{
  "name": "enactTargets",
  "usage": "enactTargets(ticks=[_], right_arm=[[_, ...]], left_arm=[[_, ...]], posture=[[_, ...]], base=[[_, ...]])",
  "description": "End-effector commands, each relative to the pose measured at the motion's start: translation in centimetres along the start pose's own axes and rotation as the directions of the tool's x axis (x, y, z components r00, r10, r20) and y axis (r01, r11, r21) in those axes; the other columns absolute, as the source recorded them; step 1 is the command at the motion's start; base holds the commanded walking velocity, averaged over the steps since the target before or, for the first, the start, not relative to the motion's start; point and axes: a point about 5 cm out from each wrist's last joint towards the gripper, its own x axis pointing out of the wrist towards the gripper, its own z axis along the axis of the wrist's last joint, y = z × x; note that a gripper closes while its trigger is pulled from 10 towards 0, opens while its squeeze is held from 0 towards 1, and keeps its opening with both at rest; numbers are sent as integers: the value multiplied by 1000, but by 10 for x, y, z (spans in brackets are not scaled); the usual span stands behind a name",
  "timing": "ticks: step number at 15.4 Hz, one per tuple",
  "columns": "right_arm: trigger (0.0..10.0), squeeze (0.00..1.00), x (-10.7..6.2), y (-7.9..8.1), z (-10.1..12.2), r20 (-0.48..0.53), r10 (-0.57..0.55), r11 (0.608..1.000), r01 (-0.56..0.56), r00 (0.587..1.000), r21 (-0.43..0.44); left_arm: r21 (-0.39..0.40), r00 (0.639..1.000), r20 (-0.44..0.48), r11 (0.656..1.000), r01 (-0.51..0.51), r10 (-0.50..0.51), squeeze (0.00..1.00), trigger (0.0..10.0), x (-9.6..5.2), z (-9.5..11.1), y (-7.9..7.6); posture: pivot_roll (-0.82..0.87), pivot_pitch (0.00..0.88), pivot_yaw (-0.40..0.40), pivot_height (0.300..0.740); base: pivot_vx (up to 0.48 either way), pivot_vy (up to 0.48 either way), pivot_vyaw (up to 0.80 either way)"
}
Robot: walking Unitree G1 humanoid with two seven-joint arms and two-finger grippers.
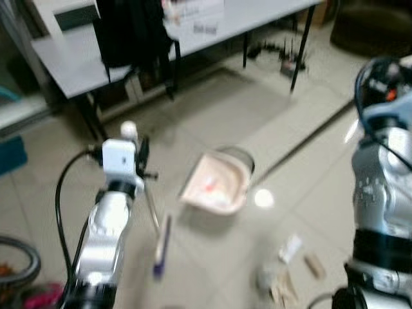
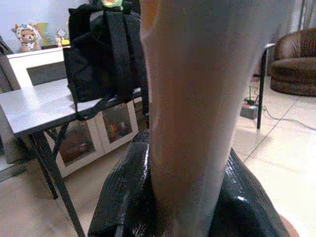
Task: Sweep floor
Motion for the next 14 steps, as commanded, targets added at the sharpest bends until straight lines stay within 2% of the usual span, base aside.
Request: enactTargets(ticks=[1,5,9,14], right_arm=[[10000,0,0,13,11,62,40,998,-43,997,44],[10000,0,0,13,11,62,39,998,-42,997,47],[10000,0,1,13,10,59,37,998,-40,998,51],[10000,0,0,13,10,64,40,998,-43,997,45]], left_arm=[[41,999,46,999,-23,21,0,10000,2,10,8],[33,999,49,999,-24,22,0,10000,4,11,6],[27,998,51,999,-21,20,0,10000,4,11,4],[30,999,50,999,-21,19,0,10000,4,11,5]], posture=[[-12,55,67,740],[-15,53,67,740],[-15,51,66,740],[-19,43,67,740]], base=[[472,0,0],[472,0,0],[472,0,-738],[472,0,0]])
